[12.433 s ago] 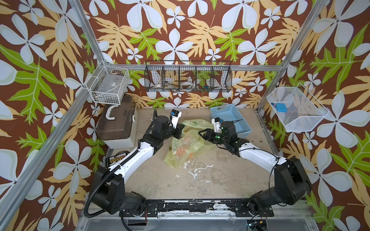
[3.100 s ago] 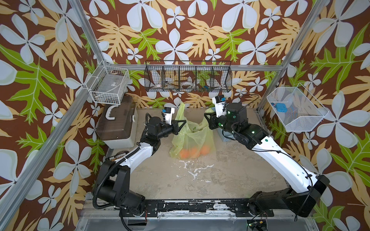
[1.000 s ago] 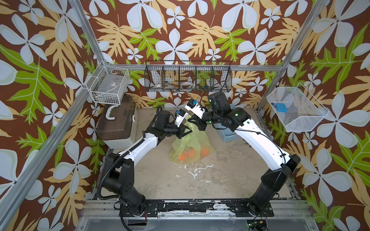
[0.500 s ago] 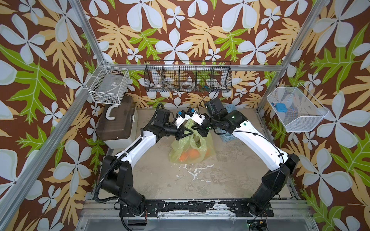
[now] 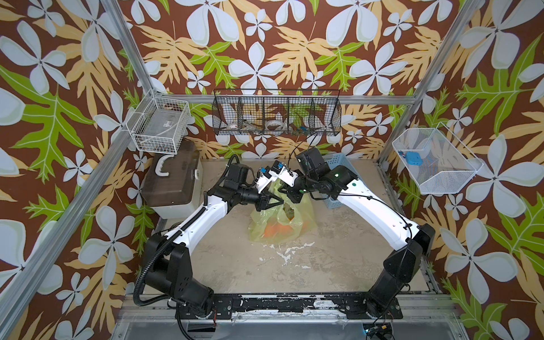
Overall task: Place the oranges into plastic bags & tie knots
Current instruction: Tie the plastic bag at the center of the board.
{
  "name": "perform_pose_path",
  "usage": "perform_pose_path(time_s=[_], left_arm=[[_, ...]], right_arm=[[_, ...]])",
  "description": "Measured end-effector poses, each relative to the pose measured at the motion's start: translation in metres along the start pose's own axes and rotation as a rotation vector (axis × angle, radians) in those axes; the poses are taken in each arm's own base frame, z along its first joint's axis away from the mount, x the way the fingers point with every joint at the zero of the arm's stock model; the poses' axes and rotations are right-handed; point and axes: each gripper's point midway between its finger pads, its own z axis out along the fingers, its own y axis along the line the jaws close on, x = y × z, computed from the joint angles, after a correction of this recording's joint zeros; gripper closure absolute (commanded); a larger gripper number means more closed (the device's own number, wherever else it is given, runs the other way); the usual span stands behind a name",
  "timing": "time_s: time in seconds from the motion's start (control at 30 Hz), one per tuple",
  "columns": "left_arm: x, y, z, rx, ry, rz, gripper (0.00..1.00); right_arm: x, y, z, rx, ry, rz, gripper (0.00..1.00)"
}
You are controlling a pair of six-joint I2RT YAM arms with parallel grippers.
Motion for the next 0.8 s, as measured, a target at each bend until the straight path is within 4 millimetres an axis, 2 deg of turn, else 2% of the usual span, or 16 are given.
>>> perform_pose_path(time_s=[0.23,0.47,0.7,0.8], left_arm=[[0.002,-0.006,0.000,0.032,-0.009,-0.013,0.68],[-0.004,-0.015,-0.001,0.082,-0.069,-0.011,0.67],[-0.002,-0.016,0.000,0.101,-0.113,-0.043,0.67],[-0.002,-0.018,-0.001,0.102,-0.142,-0.037,0.57]], right_arm=[[-0.001,0.002,0.003,-0.005,-0.020,0.020,1.00],[-0.008,0.019,0.002,-0.066,-0.057,0.034,1.00],[-0.008,0.023,0.006,-0.064,-0.061,0.042,1.00],[-0.008,0.023,0.007,-0.057,-0.062,0.049,0.99]])
